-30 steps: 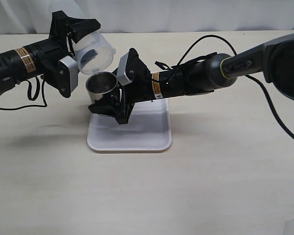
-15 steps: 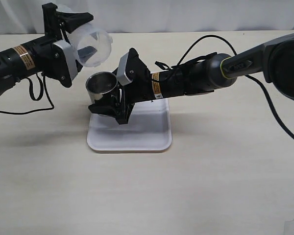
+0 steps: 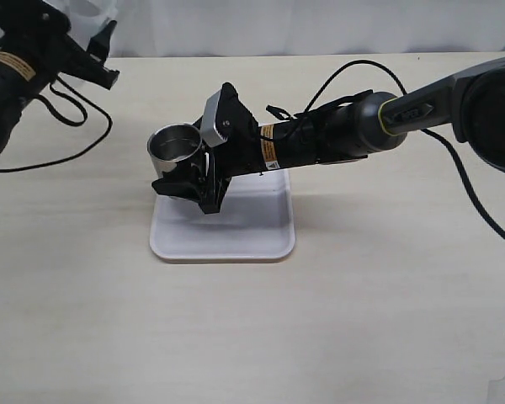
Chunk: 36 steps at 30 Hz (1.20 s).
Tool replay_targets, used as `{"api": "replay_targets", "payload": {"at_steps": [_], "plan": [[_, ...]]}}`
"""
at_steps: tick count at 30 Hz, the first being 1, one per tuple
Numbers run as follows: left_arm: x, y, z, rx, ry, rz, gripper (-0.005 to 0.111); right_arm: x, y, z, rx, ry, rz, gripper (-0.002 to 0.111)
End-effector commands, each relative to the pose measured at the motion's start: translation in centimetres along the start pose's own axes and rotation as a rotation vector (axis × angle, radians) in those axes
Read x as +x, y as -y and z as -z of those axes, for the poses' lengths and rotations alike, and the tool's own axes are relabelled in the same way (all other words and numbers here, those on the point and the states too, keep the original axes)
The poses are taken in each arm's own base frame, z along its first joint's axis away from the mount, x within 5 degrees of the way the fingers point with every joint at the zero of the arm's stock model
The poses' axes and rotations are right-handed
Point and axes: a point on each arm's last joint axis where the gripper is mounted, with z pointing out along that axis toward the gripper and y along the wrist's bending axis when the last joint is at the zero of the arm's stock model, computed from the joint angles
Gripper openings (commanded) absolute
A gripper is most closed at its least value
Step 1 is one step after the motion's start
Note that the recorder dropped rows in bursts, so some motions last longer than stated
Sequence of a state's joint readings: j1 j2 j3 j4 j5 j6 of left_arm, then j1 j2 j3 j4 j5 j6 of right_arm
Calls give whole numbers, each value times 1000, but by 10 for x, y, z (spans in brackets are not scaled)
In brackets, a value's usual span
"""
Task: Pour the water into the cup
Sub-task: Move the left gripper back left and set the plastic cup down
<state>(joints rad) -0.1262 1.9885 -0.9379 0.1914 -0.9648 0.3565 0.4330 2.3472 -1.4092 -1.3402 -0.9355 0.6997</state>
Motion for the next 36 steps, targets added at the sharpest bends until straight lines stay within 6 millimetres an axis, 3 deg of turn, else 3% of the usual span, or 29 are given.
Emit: {"api": "replay_targets", "payload": {"at_steps": [1,5,9,15,23,30,36], "plan": [[4,-22,-11,-57,-93,243,0,-9,1,1,3,40,1,4],[15,-35,-12,-93,-110,377,0,-9,1,1,3,40,1,4],[41,-42,-11,-95,-76,508,0,-9,1,1,3,40,1,4],[75,-56,-15,-148,-151,540,0,-9,1,1,3,40,1,4],[89,-60,-44,-148,-132,524,0,-9,1,1,3,40,1,4],[106,-51,-53,-104,-143,525,0,-9,1,1,3,40,1,4],[107,-51,-56,-95,-137,537,0,-9,1,1,3,40,1,4]]}}
